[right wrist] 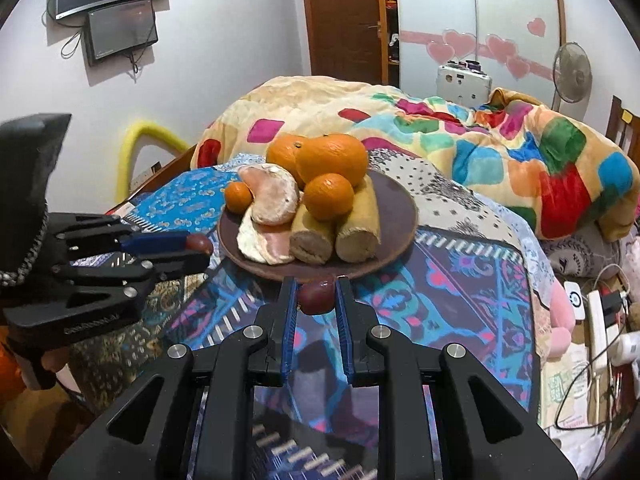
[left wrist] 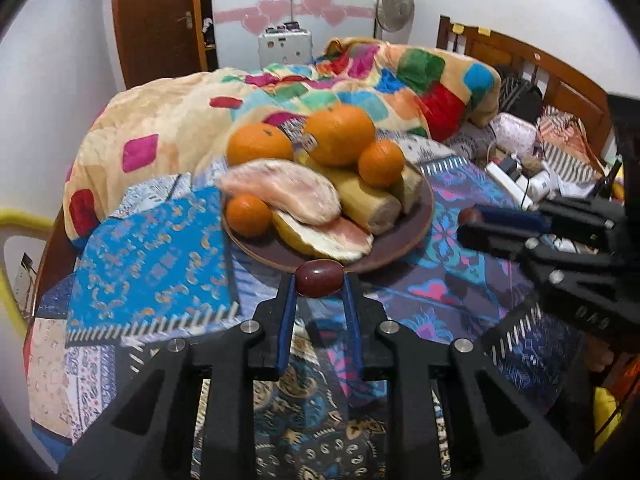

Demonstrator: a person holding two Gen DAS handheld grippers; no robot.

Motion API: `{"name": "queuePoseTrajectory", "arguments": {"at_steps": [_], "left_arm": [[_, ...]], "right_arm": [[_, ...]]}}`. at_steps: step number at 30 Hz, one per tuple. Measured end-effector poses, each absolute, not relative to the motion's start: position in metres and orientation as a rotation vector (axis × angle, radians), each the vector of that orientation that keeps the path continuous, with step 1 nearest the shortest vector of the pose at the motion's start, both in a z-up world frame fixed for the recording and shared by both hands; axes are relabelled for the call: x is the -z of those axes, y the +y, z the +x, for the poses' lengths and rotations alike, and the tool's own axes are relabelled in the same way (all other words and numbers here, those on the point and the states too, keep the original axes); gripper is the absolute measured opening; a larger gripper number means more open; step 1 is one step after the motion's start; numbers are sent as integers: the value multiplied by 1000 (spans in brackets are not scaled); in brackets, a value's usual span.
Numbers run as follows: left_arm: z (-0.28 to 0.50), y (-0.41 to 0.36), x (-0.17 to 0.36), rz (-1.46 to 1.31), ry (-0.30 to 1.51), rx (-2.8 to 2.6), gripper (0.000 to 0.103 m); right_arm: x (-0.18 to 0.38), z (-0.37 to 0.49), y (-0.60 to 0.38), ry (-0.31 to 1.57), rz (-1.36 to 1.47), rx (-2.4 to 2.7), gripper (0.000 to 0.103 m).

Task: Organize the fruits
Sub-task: 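Lower the dark red fruit onto the plate rim and open the right tool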

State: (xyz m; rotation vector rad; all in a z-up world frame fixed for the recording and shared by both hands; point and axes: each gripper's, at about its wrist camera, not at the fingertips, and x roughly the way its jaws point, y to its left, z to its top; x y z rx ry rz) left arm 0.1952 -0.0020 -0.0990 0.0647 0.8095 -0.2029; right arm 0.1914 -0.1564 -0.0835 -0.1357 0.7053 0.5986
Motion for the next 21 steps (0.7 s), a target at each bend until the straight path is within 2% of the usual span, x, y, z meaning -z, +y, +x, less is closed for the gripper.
{"name": "queuePoseTrajectory", "arguments": {"at_steps": [16, 21], "left_arm": [[228, 9, 111, 48, 823, 179, 24], [230, 12, 114, 34, 836, 172, 33]], "right_arm": [[98, 227, -138, 769, -163, -552, 17], [100, 229, -138, 790, -155, -553, 19]]}}
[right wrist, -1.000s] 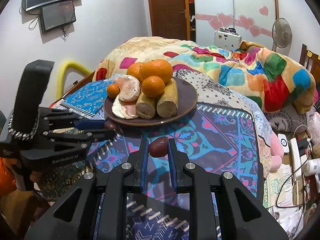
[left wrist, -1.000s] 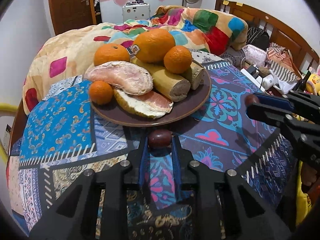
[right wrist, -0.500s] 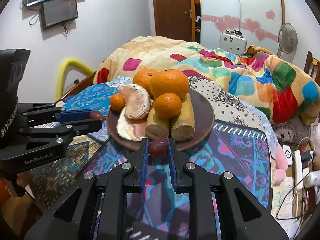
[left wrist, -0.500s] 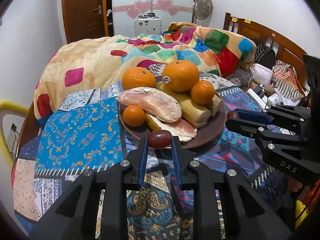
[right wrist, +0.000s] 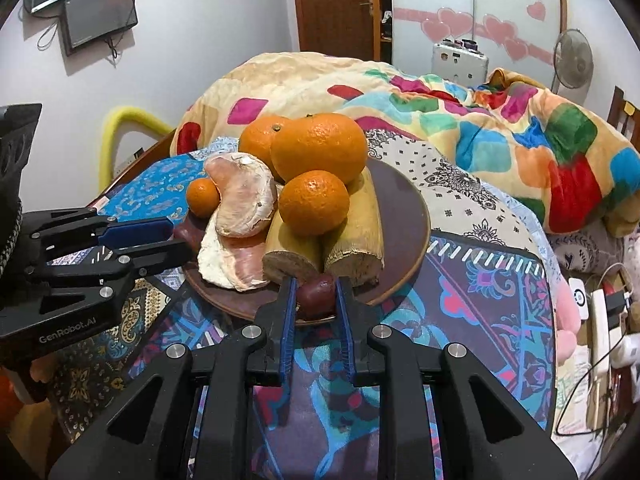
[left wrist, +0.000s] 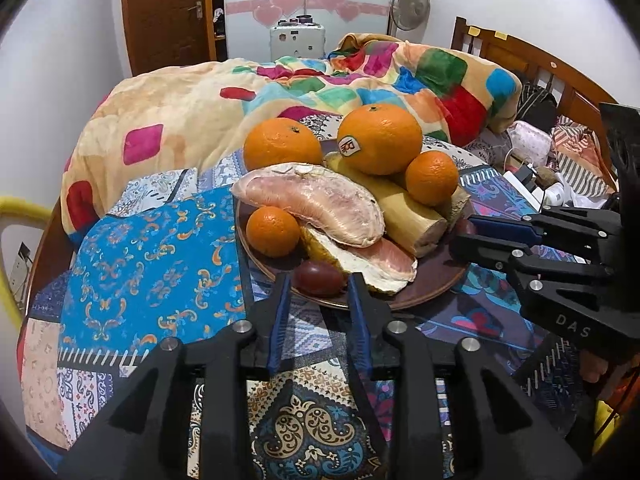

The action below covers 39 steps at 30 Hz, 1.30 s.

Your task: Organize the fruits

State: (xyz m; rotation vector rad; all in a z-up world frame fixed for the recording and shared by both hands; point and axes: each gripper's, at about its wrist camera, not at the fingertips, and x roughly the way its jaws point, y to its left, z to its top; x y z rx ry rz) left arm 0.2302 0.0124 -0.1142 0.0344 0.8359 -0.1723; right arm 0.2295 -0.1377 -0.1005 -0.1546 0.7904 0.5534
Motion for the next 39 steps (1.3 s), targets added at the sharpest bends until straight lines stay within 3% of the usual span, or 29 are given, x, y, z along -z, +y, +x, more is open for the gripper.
{"name": "queuePoseTrajectory", "arguments": {"at_steps": [6, 20, 23, 30, 35, 37, 39], "left_arm": [[221, 19, 102, 15, 803, 152, 36], [96, 7, -26, -3, 449, 151, 38], [66, 4, -45, -4, 372, 137, 49], [5, -1, -72, -6, 230, 88, 66], [-24, -1, -77, -6, 189, 76, 86], [-33, 0, -78, -5, 176, 69, 87], [-41, 1, -79, 1, 169, 65, 91]], "right_arm": [[90, 224, -141, 774, -146, -553, 23], [-24, 122, -182, 439, -65, -526, 25], [-46, 92, -188, 348, -40, -516, 37], [-72, 35, -195, 215, -2, -502, 46], [-73, 14, -196, 179, 18, -480, 64], [-73, 8, -197, 173, 21, -468, 78], [-73, 2, -198, 161, 24, -452, 85]]}}
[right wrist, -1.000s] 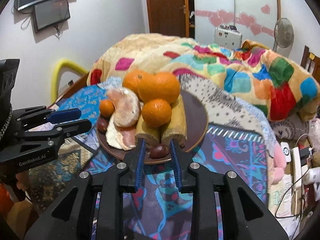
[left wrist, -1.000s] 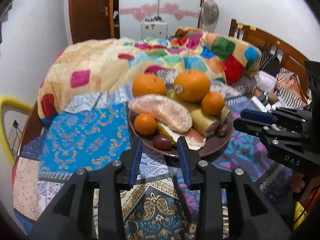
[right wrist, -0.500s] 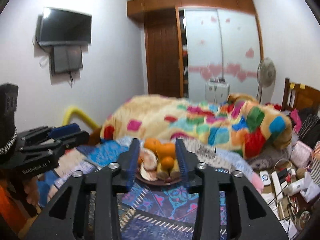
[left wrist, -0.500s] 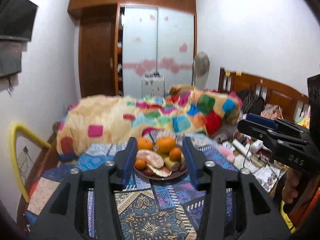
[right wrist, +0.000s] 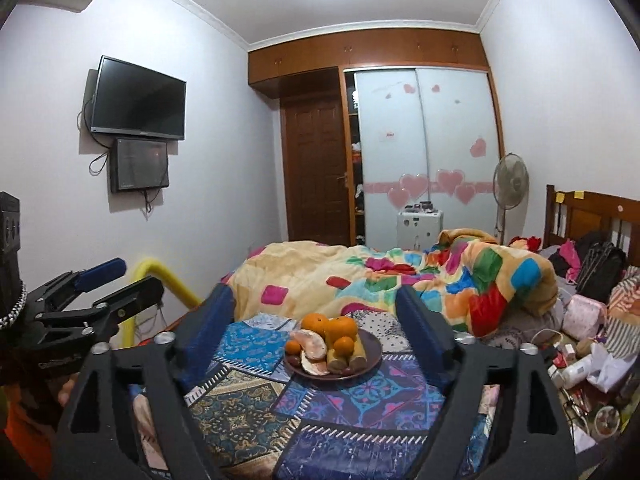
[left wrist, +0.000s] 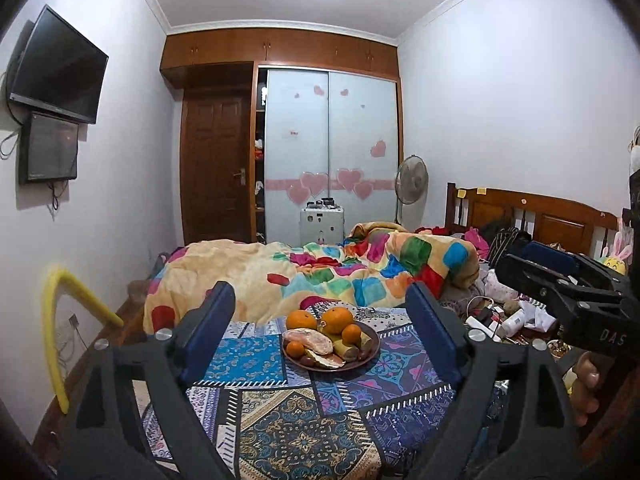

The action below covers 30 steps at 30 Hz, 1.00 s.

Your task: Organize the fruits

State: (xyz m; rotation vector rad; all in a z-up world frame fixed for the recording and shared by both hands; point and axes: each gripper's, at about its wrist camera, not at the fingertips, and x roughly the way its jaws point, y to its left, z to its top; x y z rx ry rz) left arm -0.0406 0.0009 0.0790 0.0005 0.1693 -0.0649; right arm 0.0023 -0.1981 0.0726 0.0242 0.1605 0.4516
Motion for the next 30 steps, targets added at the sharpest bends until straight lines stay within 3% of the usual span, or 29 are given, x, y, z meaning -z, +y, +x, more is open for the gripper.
{"name": "queuePoseTrajectory", "arguments": {"at_steps": [3, 6, 30], "left_arm": [[-49, 1, -79, -3, 157, 57, 98], [-53, 3, -78, -9, 157, 60, 99], [-61, 3, -74, -11, 157, 54, 101]], "right_arm": [[-72, -4, -199, 155, 23, -438, 88], [-71, -11, -201, 142, 26, -420, 101], [-69, -22, -199, 123, 5, -412, 103]]}}
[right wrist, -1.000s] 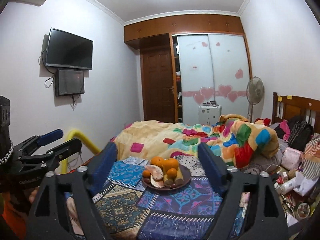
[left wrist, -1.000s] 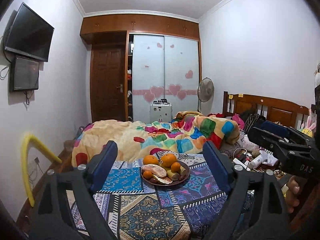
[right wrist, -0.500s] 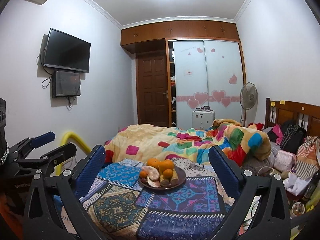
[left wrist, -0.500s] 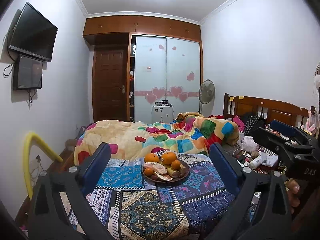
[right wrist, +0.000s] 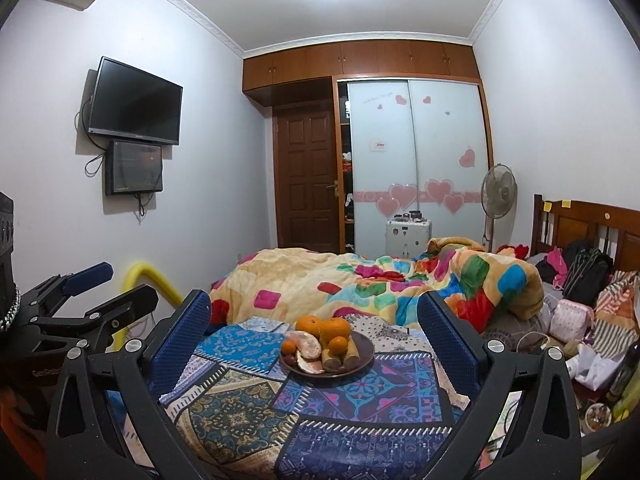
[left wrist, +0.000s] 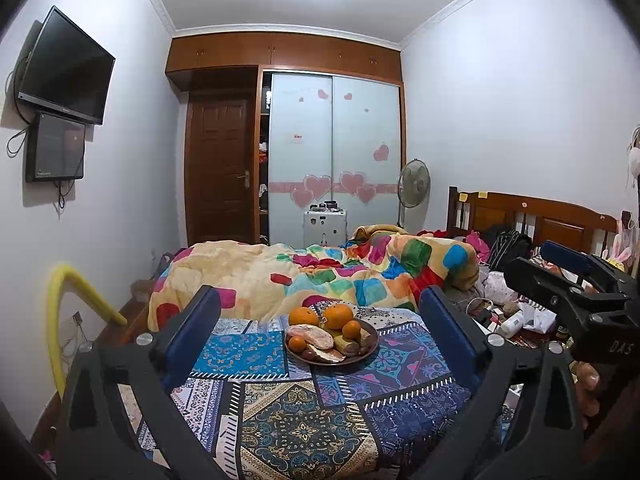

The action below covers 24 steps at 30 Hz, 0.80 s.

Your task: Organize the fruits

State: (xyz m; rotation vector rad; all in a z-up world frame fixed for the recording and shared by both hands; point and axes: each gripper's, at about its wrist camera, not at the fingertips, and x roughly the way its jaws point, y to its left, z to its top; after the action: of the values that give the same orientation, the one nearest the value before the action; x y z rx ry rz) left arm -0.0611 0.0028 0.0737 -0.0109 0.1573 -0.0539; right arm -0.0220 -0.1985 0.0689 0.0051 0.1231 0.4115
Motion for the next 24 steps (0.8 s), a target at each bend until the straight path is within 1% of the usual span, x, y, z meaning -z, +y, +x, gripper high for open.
{"name": "queuePoseTrajectory", "arguments": {"at_steps": [24], "left_arm": [[-60, -2, -73, -5, 157, 59, 102]], "right_arm": [[-67, -25, -195, 127, 12, -415, 103]]}}
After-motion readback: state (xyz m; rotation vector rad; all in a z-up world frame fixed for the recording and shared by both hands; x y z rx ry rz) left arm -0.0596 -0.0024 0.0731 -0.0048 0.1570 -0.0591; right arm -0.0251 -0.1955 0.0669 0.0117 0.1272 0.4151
